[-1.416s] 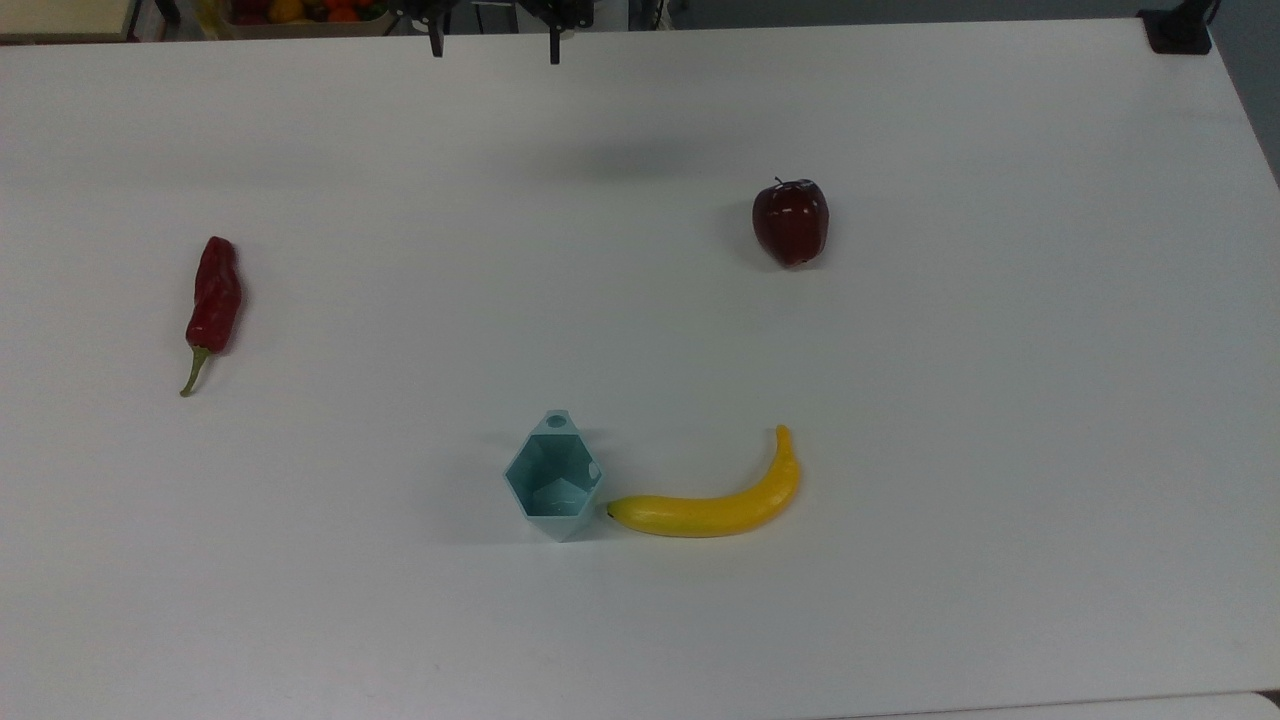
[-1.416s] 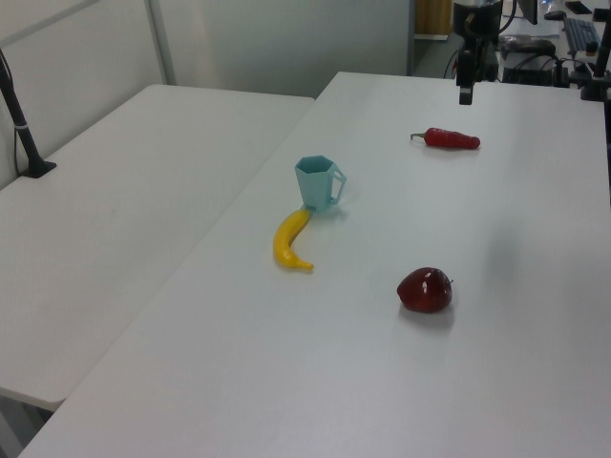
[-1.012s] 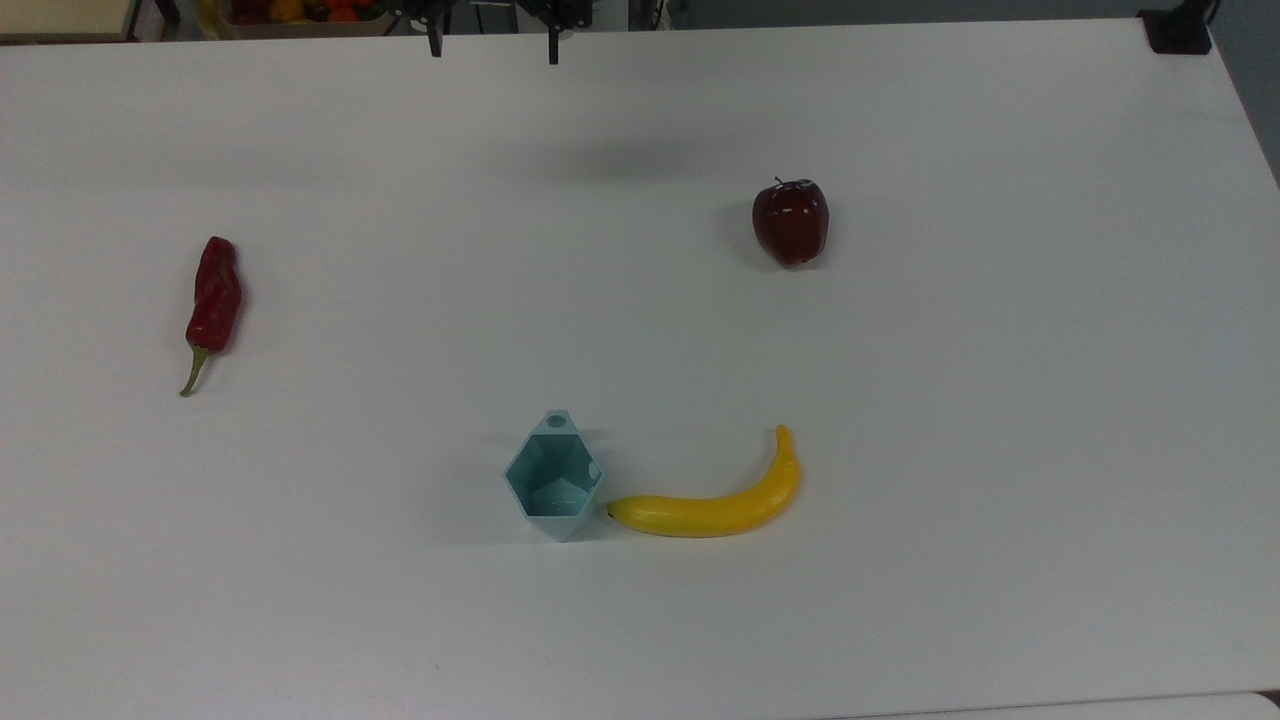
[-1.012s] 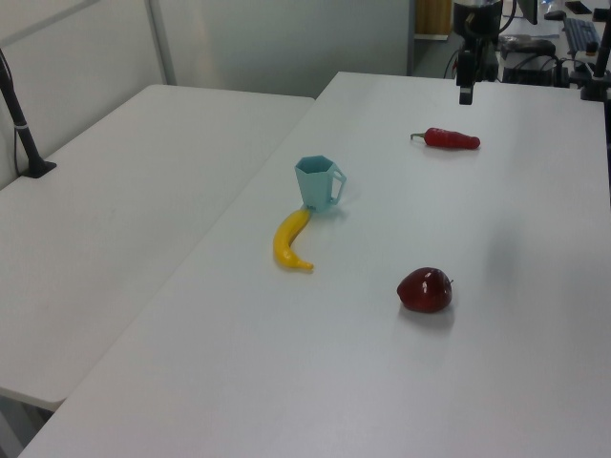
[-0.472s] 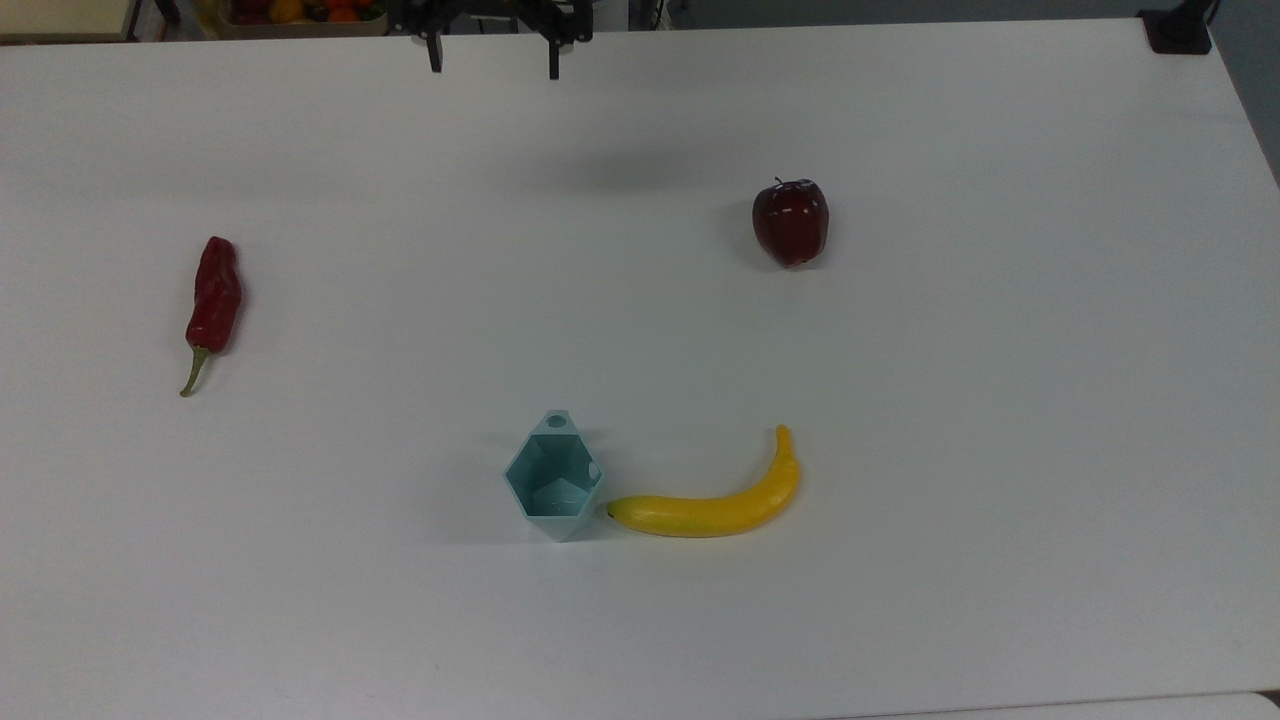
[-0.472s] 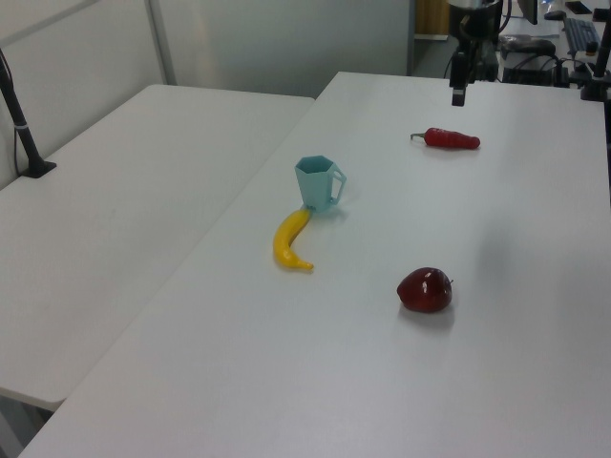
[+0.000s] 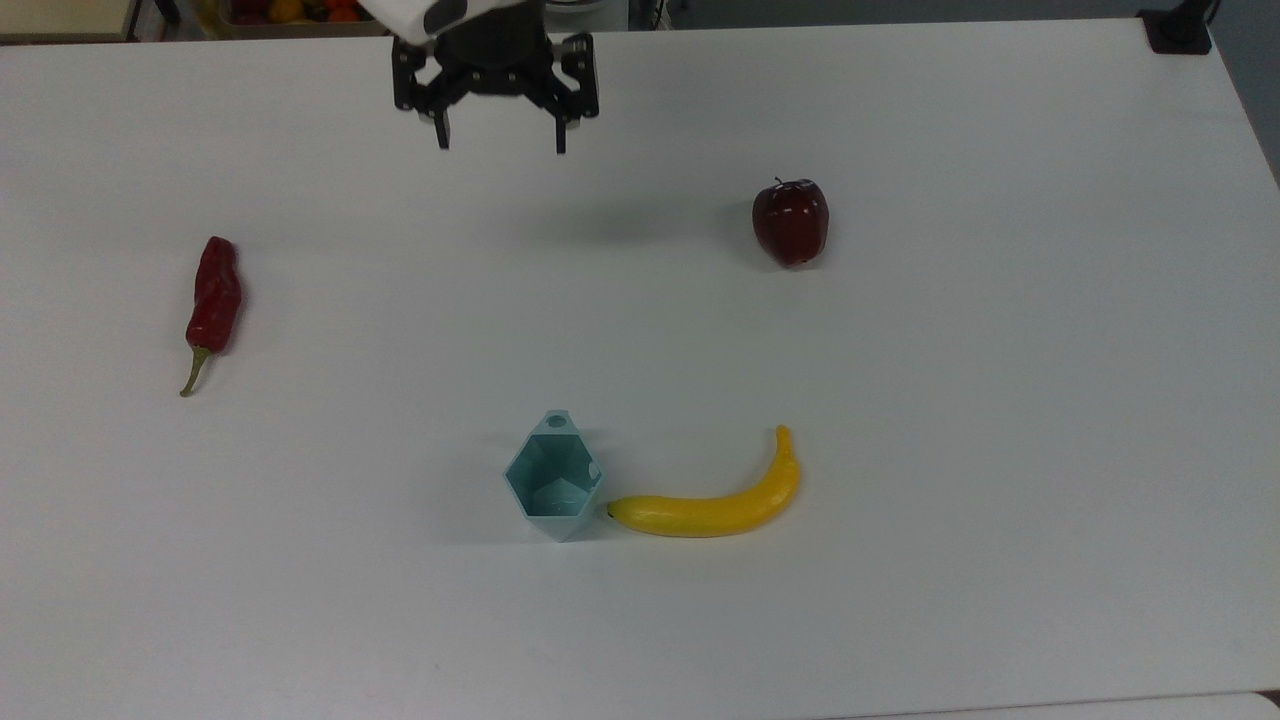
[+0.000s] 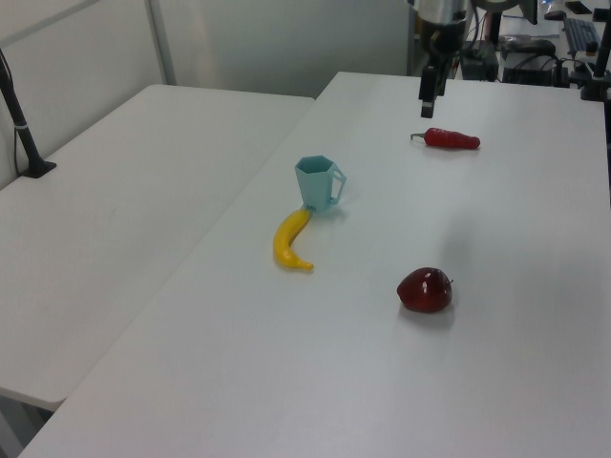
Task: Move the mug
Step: 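Move the open gripper down toward the teal mug beside the banana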
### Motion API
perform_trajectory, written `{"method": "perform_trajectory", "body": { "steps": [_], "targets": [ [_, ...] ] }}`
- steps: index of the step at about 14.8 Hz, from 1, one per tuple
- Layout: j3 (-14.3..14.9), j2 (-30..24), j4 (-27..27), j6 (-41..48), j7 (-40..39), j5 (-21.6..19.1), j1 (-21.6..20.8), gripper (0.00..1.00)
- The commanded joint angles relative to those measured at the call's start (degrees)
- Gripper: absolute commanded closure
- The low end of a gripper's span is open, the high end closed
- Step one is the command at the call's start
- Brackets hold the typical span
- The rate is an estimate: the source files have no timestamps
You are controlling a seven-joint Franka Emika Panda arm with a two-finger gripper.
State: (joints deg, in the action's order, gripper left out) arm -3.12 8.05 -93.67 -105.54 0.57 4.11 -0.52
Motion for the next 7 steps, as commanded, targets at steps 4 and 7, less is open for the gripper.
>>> {"method": "perform_trajectory", "body": {
  "steps": [4,7],
  "targets": [
    [-0.4,8.4,4.5,-10.1,0.8,-0.9,-0.3,0.00],
    [-0.5,11.1,4.5,-15.7,0.8,-0.9,-0.4,0.00]
  ]
}}
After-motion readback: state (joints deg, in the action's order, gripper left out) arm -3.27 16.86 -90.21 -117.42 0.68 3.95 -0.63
